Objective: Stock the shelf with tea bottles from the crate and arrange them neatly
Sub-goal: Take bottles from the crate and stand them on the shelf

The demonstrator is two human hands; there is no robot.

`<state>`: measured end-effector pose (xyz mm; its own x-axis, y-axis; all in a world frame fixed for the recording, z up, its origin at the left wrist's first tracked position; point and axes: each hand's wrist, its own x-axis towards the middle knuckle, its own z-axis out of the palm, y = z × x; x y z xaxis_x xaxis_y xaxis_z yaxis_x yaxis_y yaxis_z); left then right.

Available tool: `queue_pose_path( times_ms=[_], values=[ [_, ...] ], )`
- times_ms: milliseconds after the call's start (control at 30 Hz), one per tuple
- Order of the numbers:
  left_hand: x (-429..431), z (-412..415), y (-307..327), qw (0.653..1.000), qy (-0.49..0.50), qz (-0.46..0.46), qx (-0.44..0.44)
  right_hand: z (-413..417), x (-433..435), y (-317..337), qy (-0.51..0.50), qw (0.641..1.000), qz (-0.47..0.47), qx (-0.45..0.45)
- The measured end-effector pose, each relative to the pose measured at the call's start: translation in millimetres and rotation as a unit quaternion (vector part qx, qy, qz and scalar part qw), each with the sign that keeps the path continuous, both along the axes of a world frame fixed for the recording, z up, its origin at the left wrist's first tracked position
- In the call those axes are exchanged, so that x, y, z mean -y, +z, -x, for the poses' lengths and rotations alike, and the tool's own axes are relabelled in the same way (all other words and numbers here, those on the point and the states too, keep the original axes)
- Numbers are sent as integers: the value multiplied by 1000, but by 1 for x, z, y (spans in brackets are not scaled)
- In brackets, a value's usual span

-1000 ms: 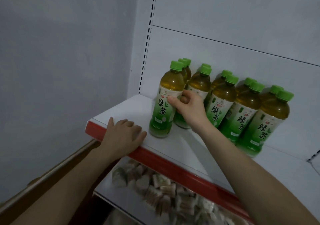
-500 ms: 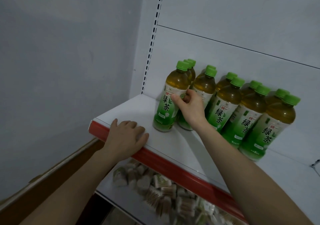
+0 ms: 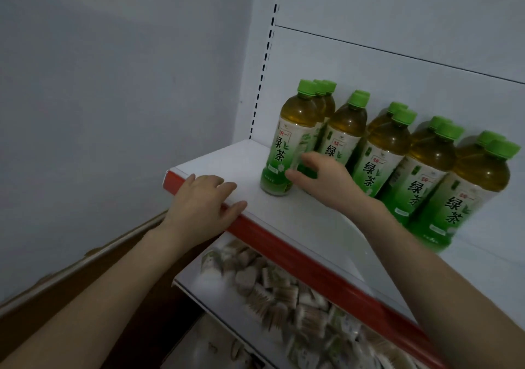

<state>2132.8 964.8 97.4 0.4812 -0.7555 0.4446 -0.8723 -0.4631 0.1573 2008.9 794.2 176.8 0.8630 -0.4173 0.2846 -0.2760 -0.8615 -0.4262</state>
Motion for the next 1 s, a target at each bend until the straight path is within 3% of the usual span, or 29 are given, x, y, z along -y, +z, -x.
queue_pose_path(
  times_ms=[167, 367, 567, 733, 1000],
  values=[
    [-48, 31, -19, 997, 72, -11, 14, -23, -40, -6, 104, 993, 41, -22],
    [-133, 49, -57, 976, 188, -83, -67, -64, -110, -46, 211, 976, 31, -47],
    [-238, 61, -112, 936, 300, -115, -142, -97, -195, -97, 331, 936, -3, -121],
    [-320, 78, -159, 901, 356, -116, -218, -119, -270, -160, 376, 907, -27, -190],
    [-413, 103, -244, 842, 381, -195, -328, -121, -359, -275, 386, 846, -45, -365]
  ],
)
